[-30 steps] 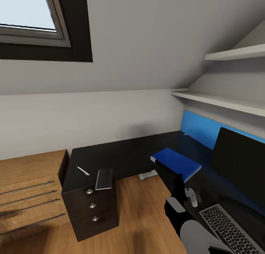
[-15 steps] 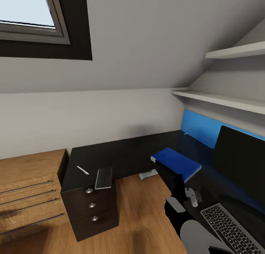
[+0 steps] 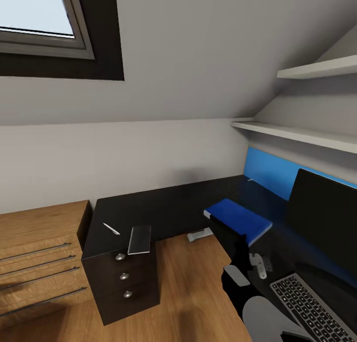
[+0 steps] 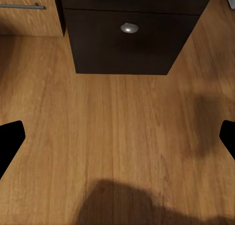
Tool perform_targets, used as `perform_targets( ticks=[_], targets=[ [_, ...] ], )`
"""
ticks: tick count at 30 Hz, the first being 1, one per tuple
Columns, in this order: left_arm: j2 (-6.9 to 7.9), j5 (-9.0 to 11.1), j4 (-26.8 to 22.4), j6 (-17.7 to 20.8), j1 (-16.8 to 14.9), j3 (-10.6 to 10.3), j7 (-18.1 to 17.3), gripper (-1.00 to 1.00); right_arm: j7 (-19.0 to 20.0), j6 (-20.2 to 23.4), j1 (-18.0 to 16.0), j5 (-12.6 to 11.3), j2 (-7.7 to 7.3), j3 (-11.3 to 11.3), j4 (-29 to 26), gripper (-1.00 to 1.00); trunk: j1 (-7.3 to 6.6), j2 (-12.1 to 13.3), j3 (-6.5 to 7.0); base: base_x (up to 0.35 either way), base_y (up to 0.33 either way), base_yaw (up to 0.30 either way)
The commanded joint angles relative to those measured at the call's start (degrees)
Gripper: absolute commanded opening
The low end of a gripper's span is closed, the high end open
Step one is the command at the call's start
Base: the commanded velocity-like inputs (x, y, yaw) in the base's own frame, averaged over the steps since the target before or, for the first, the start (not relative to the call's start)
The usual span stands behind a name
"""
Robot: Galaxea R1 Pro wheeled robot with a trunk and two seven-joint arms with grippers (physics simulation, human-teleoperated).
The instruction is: In the bedroom, organize the workspace by keeping the computer under the desk, ensuring the monitor is on the desk, placing the keyboard on the desk next to the monitor, placing the mouse on the desk next to the keyboard, moving the folder from the swivel chair onto the desk next to the mouse, stacking the notebook on top of the folder with the pen on top of the notebook, and positioning the swivel chair next to the desk.
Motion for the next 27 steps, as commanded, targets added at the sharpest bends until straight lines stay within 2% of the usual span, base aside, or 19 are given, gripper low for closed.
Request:
perform_targets(
  ticks=[1, 7, 14, 27],
  targets=[
    [-0.02, 0.0, 0.0, -0.1, 0.0, 0.2, -0.2, 1.0, 0.6, -0.2, -0.1, -0.6, 0.03, -0.2, 0.0, -1.0, 0.01, -0.1, -0.09, 0.0, 0.0, 0.0],
    [0.01, 0.0, 0.0, -0.1, 0.0, 0.2, -0.2, 1.0, 0.6, -0.4, -0.1, -0.6, 0.04, -0.2, 0.0, -1.0, 0.01, -0.1, -0.09, 0.029, 0.0, 0.0],
    [0.06, 0.0, 0.0, -0.1, 0.0, 0.2, -0.2, 1.0, 0.6, -0.4, -0.1, -0.6, 0.03, -0.3, 0.0, -1.0, 0.01, -0.1, -0.09, 0.15, 0.0, 0.0],
    [0.07, 0.0, 0.0, -0.1, 0.0, 0.2, -0.2, 1.0, 0.5, -0.3, -0.1, -0.8, 0.03, -0.4, 0.0, -1.0, 0.01, -0.1, -0.09, 0.011, 0.0, 0.0]
  ],
)
